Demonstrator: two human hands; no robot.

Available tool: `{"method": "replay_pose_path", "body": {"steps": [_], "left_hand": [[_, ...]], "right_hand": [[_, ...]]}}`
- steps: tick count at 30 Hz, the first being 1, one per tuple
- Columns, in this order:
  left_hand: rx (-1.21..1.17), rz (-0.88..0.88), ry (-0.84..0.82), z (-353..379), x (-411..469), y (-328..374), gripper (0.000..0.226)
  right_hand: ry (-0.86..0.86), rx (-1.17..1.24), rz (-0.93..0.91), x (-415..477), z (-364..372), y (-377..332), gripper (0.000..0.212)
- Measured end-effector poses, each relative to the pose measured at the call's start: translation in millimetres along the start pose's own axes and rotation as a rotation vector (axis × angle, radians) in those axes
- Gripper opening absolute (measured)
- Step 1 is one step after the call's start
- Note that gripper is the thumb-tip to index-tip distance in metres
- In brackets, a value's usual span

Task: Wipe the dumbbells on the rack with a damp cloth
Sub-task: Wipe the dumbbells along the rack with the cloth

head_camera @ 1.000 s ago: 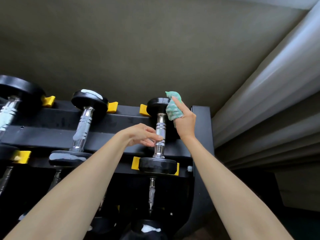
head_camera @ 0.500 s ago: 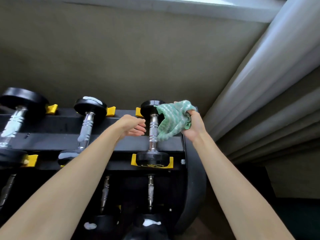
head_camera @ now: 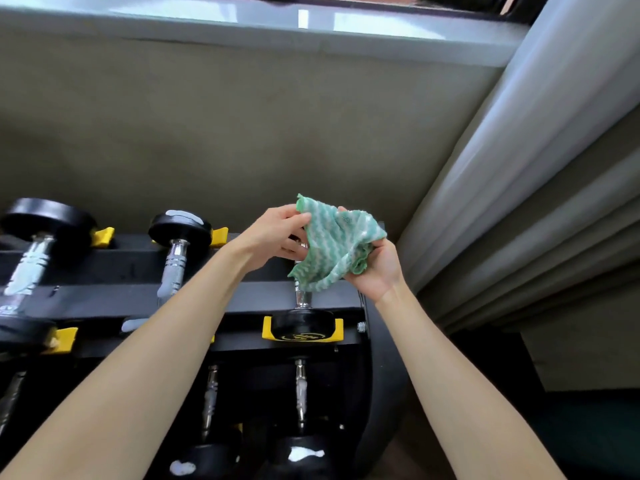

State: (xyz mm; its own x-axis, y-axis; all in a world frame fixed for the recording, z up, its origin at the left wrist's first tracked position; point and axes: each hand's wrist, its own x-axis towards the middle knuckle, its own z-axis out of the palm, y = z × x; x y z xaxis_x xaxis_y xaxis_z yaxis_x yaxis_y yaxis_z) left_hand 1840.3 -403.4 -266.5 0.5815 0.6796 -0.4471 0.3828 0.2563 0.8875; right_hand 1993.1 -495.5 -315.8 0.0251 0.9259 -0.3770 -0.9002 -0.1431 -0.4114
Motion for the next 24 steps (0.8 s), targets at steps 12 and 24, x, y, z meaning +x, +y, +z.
{"method": "replay_pose_path", "body": {"steps": [12, 24], "left_hand": [[1.021, 0.498, -0.028, 42, -1, -6, 0.041], [-0.011, 0.219, 0.376, 12, 17, -14, 0.038]], "right_hand": [[0.145, -0.11, 0.094, 0, -1, 1, 0.041], [0.33, -0.101, 0.006, 21, -29, -13, 0.03]]}}
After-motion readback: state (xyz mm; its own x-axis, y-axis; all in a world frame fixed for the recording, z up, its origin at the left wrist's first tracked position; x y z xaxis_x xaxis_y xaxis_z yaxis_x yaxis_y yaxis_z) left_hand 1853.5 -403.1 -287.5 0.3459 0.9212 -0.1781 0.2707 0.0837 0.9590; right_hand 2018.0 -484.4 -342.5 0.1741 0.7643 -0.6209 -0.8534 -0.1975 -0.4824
